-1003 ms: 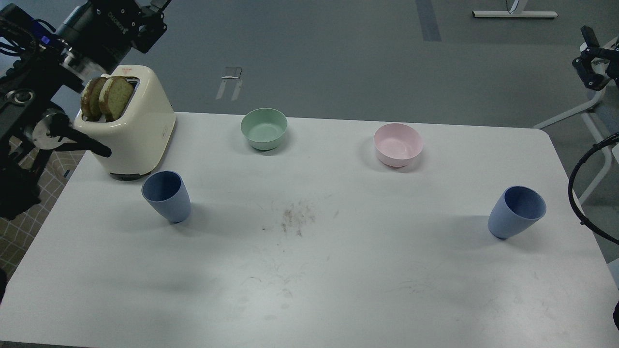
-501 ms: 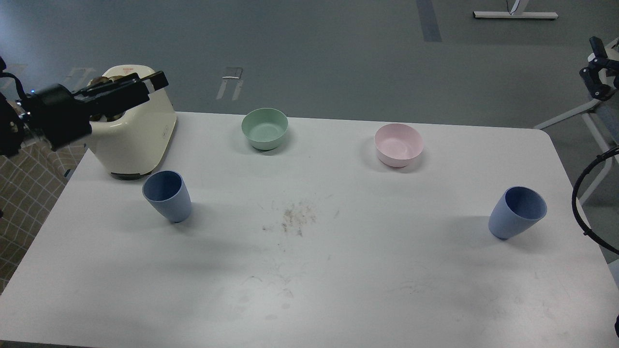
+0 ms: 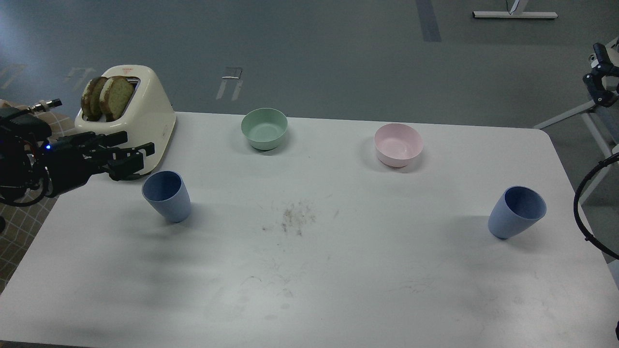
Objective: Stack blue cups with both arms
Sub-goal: 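Reach the left gripper to the blue cup nearest it and grasp it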
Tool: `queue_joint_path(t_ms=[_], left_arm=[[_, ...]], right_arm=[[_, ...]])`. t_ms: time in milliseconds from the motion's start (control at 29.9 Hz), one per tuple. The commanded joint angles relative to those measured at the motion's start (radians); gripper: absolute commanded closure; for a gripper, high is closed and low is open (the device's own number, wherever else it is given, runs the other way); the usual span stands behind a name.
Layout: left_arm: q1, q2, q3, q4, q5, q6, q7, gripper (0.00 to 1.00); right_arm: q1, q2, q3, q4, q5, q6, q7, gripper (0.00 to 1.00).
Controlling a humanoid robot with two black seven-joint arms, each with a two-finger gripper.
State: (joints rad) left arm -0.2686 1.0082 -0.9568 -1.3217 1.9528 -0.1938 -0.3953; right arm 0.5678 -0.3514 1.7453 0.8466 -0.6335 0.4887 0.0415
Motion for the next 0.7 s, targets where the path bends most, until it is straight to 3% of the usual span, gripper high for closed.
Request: queue_joint_path(t_ms=[0,234,468,668], left_arm=[[0.000,-0.007,0.041,0.019,0.043,0.005,0.001,0.27],[-0.004,-0.072,0.044,0.064,0.074,0.014,0.004,0.27],[0.000,-0.099,0.044,0.120,0.067,0.014,0.001,0.50],[-0.003,-0.135,0.076,0.141,0.069,0.013,0.009,0.59]], right_arm=[[-0.008,0.000,0.007,0.000,0.005,0.000,0.000,0.00],[-0.008,0.003,0.007,0.005,0.005,0.000,0.000,0.00],[-0.011,0.000,0.016,0.003,0.005,0.000,0.000,0.00],[-0.014,0.003,0.017,0.005,0.005,0.000,0.000,0.00]])
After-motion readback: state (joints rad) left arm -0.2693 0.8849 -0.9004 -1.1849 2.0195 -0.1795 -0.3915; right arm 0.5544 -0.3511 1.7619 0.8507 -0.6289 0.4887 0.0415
